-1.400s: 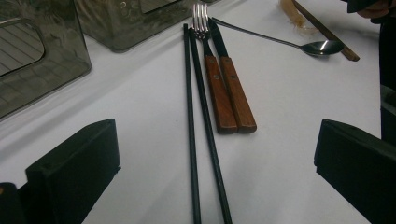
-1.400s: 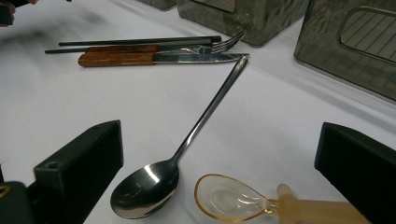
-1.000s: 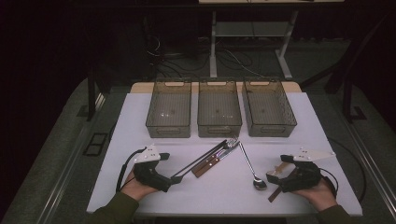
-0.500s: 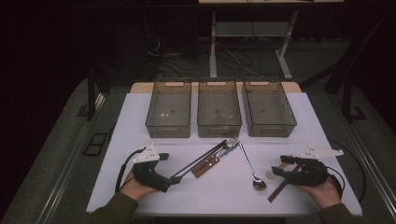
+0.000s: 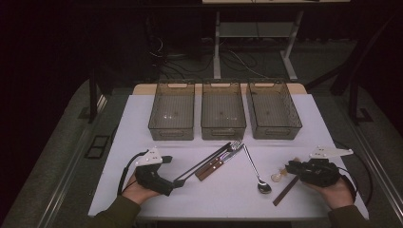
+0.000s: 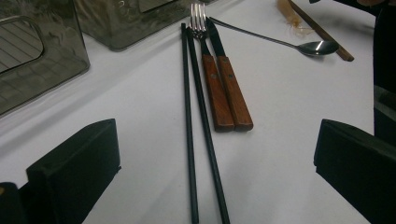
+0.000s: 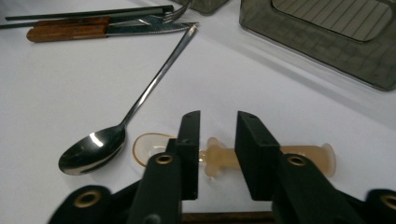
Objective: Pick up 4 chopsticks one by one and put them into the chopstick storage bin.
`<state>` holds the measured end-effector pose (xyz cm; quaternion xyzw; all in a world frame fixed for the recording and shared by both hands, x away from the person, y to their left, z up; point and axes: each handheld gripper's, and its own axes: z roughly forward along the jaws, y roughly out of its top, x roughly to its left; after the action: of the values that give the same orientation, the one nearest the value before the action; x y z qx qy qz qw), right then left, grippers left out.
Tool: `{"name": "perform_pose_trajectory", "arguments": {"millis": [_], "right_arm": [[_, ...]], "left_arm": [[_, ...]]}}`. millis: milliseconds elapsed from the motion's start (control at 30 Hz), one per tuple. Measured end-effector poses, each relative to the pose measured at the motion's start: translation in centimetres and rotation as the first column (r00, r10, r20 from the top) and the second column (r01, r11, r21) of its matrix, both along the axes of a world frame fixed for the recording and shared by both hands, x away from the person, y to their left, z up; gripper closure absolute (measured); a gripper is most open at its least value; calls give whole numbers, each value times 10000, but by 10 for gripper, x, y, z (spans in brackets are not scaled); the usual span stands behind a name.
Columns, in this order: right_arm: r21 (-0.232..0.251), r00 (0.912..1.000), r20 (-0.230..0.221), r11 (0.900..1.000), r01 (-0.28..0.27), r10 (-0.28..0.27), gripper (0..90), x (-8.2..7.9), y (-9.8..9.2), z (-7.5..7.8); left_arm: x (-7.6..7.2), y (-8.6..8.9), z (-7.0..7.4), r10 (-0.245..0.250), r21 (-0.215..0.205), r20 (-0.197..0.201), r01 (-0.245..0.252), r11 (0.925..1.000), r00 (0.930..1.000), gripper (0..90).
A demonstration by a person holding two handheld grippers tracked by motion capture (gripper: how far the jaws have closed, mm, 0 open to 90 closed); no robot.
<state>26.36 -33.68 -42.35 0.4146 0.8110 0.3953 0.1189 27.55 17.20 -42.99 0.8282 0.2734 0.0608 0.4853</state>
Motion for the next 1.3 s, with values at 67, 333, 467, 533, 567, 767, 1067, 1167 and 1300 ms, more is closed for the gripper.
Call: {"name": "perform_pose_trajectory", "arguments": {"millis": [67, 333, 467, 533, 567, 767, 1067, 1167, 1300], "right_arm": [[-74, 9999, -69, 9999, 79, -79, 789, 2, -3, 0], [-191, 9990, -184, 9990, 402, -406, 894, 10, -23, -1], [-274, 9962, -102, 9959, 866, -869, 894, 15, -34, 0], [-431, 9933, -46, 9924, 1153, -1156, 894, 19, -40, -1], [-445, 9890, -141, 9882, 1467, -1475, 894, 23, -46, -2], [-808, 9766, -364, 9747, 2085, -2120, 894, 36, -61, -6], [-1177, 9637, -542, 9601, 2538, -2614, 894, 55, -75, -12], [-1314, 9601, -607, 9557, 2635, -2731, 894, 59, -77, -14], [-1392, 9590, -632, 9540, 2655, -2761, 895, 60, -78, -16]], "left_arm": [[0, 0, 0, 10, -6, 3, -10, 10000, 10000, 0], [0, 0, 0, 7, -34, 34, -7, 10000, 10000, 0], [0, 0, 0, -12, -4, 41, 12, 10000, 10000, 0], [0, 0, 0, -22, 23, 39, 22, 10000, 10000, 0], [0, 0, 0, -19, 24, 21, 19, 10000, 10000, 0], [0, -1, -1, 25, 50, -11, -25, 10000, 10000, 0], [0, -1, -1, 30, 49, -18, -30, 10000, 10000, 0], [0, -1, -1, 24, 65, -34, -24, 10000, 10000, 0], [0, -1, -1, 13, 54, -9, -13, 10000, 10000, 0]]}}
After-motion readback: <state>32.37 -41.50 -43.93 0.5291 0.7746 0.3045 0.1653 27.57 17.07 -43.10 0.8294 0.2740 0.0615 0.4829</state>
